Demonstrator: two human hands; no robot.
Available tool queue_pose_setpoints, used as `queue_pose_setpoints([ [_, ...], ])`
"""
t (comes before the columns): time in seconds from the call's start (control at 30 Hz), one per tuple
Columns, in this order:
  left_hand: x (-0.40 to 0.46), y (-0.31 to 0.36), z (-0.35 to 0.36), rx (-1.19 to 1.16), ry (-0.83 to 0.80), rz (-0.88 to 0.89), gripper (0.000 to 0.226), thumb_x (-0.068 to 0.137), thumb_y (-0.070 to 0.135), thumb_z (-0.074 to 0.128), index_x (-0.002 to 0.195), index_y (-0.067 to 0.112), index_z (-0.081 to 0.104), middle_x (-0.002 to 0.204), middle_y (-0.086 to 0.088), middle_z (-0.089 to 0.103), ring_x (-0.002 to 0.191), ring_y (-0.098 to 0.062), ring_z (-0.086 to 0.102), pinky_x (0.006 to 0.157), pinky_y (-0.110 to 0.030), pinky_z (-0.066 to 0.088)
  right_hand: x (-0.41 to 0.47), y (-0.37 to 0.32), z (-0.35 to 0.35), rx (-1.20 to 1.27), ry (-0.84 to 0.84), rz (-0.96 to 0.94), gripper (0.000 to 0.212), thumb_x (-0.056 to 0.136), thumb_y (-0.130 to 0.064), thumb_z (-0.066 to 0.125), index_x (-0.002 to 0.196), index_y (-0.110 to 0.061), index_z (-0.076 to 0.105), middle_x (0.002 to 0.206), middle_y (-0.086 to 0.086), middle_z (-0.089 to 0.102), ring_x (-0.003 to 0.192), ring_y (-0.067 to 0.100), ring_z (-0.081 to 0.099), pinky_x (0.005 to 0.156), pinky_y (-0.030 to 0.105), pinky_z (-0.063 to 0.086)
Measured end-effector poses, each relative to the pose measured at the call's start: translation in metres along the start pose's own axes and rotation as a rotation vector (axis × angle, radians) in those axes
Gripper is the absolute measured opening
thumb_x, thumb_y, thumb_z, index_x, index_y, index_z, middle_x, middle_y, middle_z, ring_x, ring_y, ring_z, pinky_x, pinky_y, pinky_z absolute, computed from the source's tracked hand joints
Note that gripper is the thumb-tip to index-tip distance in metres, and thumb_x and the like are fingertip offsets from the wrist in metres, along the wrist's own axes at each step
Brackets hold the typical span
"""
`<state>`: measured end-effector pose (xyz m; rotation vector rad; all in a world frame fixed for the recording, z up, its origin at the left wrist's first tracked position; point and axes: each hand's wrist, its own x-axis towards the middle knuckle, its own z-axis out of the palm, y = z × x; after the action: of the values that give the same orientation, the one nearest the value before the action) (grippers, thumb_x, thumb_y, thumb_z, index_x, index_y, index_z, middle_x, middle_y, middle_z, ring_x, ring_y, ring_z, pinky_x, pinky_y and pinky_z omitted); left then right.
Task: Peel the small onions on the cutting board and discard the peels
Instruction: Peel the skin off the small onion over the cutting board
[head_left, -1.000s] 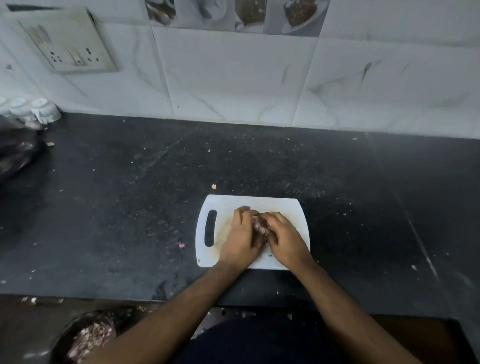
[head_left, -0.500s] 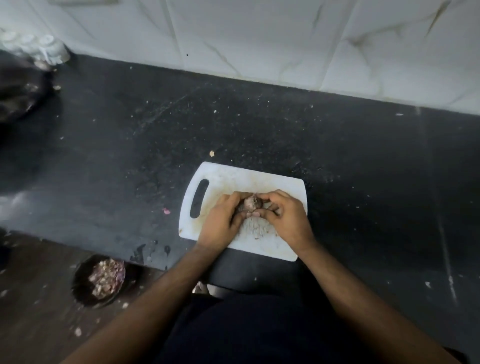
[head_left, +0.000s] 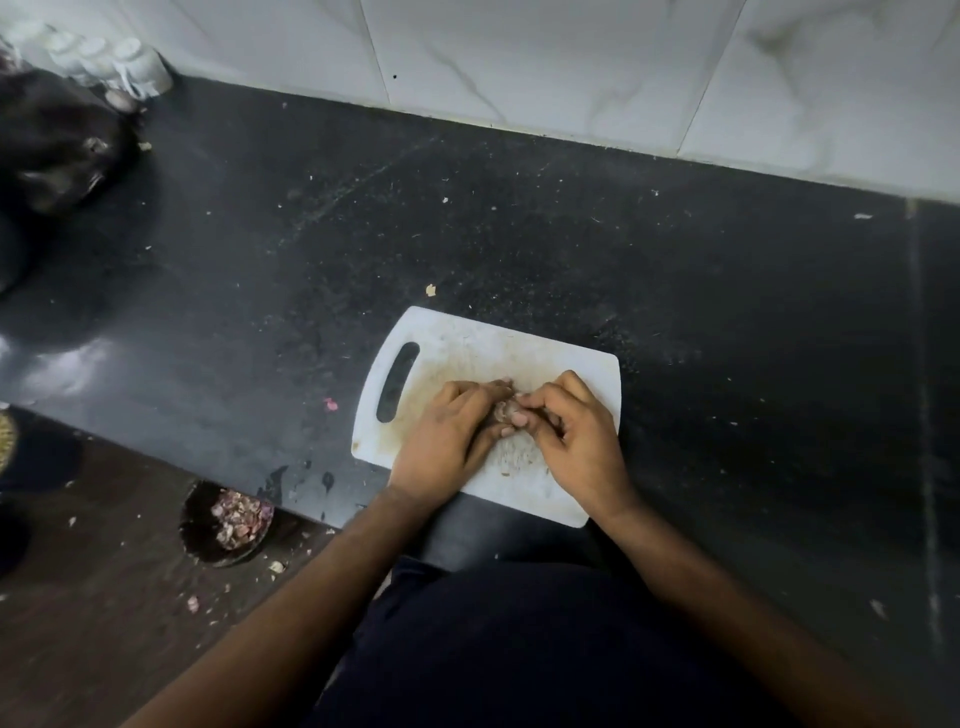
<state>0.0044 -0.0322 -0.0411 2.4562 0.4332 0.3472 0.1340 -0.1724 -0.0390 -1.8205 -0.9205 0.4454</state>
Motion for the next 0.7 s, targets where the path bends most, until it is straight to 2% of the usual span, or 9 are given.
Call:
queue_pose_setpoints([
  [0.1, 0.002, -0.004, -0.002, -0.057, -0.014, -0.004, 0.039, 0.1, 0.035, 0.063, 0.134, 0.016, 0.063, 0.132, 0.007, 0.067, 0.119, -0.012, 0.053, 0.097, -0.029, 0.05, 0.001, -0.002, 0.002, -0.016, 0.003, 0.006, 0.008, 0.093, -0.027, 0.07, 0.099, -0.021, 0.072, 0.097, -0.016, 0.054, 0.089, 0.009, 0.067, 0.078, 0.038, 0.06],
  [0.23, 0.006, -0.015, -0.006, -0.272, -0.042, -0.064, 0.024, 0.092, 0.031, 0.076, 0.113, 0.02, 0.071, 0.114, 0.008, 0.07, 0.117, -0.01, 0.057, 0.095, -0.025, 0.051, 0.001, -0.008, 0.003, -0.071, -0.012, 0.001, 0.021, 0.092, -0.042, 0.064, 0.102, -0.024, 0.068, 0.102, -0.026, 0.05, 0.095, 0.005, 0.063, 0.08, 0.039, 0.059],
  [0.33, 0.012, -0.023, -0.013, -0.369, -0.097, -0.067, 0.02, 0.087, 0.025, 0.082, 0.104, 0.02, 0.074, 0.111, 0.004, 0.072, 0.113, -0.01, 0.063, 0.095, -0.027, 0.054, -0.002, -0.013, 0.005, -0.12, 0.008, 0.042, 0.028, 0.089, -0.055, 0.064, 0.105, -0.033, 0.065, 0.106, -0.026, 0.051, 0.097, 0.003, 0.062, 0.081, 0.038, 0.059],
  [0.43, 0.014, -0.025, -0.016, -0.466, -0.068, -0.119, 0.021, 0.083, 0.012, 0.084, 0.094, 0.027, 0.073, 0.108, 0.003, 0.075, 0.108, -0.012, 0.07, 0.095, -0.032, 0.057, -0.002, -0.01, 0.006, -0.123, -0.017, 0.071, 0.033, 0.086, -0.05, 0.07, 0.116, -0.036, 0.064, 0.114, -0.022, 0.053, 0.105, 0.003, 0.063, 0.087, 0.037, 0.059],
  [0.5, 0.012, -0.024, -0.015, -0.521, -0.037, -0.119, 0.019, 0.083, 0.003, 0.082, 0.085, 0.02, 0.076, 0.108, 0.003, 0.076, 0.106, -0.011, 0.072, 0.093, -0.033, 0.058, -0.001, -0.008, 0.005, -0.092, -0.038, 0.081, 0.042, 0.084, -0.042, 0.077, 0.123, -0.032, 0.066, 0.119, -0.02, 0.055, 0.108, 0.006, 0.064, 0.091, 0.038, 0.058],
  [0.57, 0.008, -0.021, -0.014, -0.541, -0.011, -0.117, 0.026, 0.085, -0.005, 0.077, 0.076, 0.019, 0.073, 0.111, 0.002, 0.077, 0.111, -0.011, 0.07, 0.095, -0.03, 0.056, 0.001, -0.007, 0.003, -0.058, -0.046, 0.071, 0.045, 0.081, -0.037, 0.081, 0.123, -0.028, 0.068, 0.117, -0.018, 0.06, 0.106, 0.007, 0.065, 0.092, 0.039, 0.056],
  [0.63, 0.006, -0.019, -0.013, -0.505, 0.031, -0.107, 0.036, 0.086, -0.007, 0.076, 0.074, 0.026, 0.069, 0.115, 0.001, 0.076, 0.121, -0.014, 0.065, 0.101, -0.029, 0.052, 0.001, -0.007, 0.003, -0.041, -0.047, 0.06, 0.043, 0.081, -0.036, 0.082, 0.121, -0.025, 0.07, 0.114, -0.016, 0.064, 0.103, 0.007, 0.066, 0.091, 0.038, 0.056],
  [0.7, 0.002, -0.016, -0.013, -0.413, 0.076, -0.071, 0.031, 0.085, -0.005, 0.078, 0.076, 0.024, 0.069, 0.119, 0.002, 0.074, 0.127, -0.018, 0.058, 0.104, -0.03, 0.048, 0.0, -0.007, 0.004, -0.058, -0.035, 0.05, 0.038, 0.083, -0.038, 0.079, 0.117, -0.024, 0.07, 0.111, -0.016, 0.064, 0.099, 0.005, 0.066, 0.088, 0.035, 0.056],
])
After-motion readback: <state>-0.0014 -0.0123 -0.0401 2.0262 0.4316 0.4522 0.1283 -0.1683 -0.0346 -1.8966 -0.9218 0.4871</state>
